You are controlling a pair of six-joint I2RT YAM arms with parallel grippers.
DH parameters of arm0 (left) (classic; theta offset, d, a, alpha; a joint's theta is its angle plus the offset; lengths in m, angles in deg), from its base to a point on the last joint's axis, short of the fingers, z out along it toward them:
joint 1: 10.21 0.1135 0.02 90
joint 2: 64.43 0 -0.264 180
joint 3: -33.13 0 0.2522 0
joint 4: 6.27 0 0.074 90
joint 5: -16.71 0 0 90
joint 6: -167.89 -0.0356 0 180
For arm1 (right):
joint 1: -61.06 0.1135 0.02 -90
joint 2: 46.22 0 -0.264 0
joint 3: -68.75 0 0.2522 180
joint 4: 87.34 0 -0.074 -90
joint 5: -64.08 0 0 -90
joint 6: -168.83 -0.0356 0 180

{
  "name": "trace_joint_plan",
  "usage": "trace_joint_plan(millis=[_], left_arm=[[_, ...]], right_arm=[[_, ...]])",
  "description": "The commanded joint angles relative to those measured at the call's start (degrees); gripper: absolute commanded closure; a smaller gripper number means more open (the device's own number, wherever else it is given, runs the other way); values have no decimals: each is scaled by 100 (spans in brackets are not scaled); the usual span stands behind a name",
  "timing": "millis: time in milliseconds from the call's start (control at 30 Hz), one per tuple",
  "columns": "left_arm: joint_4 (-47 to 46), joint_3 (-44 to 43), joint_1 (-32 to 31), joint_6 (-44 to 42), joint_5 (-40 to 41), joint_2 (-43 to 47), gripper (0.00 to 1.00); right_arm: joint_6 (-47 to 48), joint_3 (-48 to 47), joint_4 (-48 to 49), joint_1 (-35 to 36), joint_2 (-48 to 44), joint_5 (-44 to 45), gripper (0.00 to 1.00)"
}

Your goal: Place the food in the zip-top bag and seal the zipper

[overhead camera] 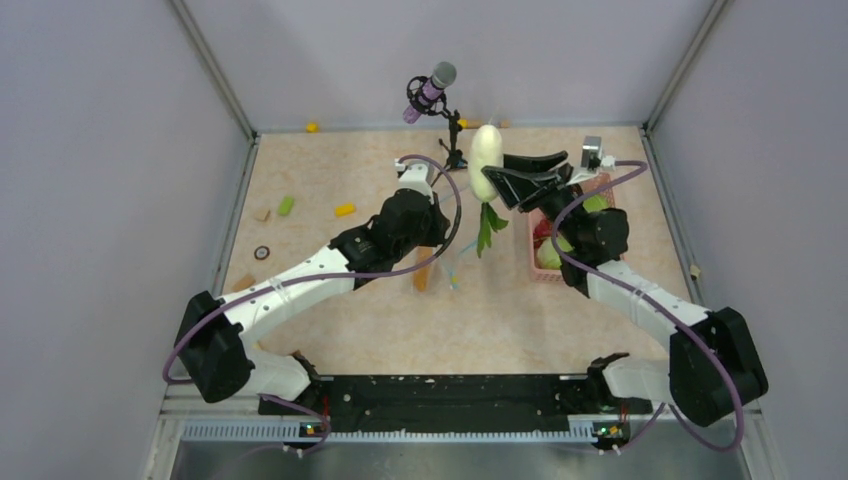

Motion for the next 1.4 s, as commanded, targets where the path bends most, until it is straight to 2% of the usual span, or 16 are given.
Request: trace_joint_plan(millis=[0, 267, 467, 567, 700, 833, 1100, 1367], left_arm=[[-412, -185, -10, 106, -338, 45, 100], [-659, -75, -11, 177, -755, 147, 100], [-718, 4, -9, 200, -739, 263, 100], [-712, 77, -10, 237, -596, 348, 100], [-680, 53, 5, 339, -463, 301, 100], [-654, 35, 26, 437, -451, 272, 100], [-570, 48, 65, 570, -297, 243, 100], [-550, 27, 107, 612, -261, 186, 100]], right_arm=[[-16, -79, 1496, 206, 487, 323, 97], [-181, -301, 2668, 294, 1407, 217, 99], [-131, -259, 2886, 303, 1884, 254, 100], [71, 10, 2988, 301, 1866, 197, 100], [427, 319, 2949, 310, 1719, -293, 100], [755, 657, 2939, 319, 1691, -364, 96], [753, 745, 3057, 319, 1600, -723, 86], [791, 903, 3059, 319, 1235, -795, 82]])
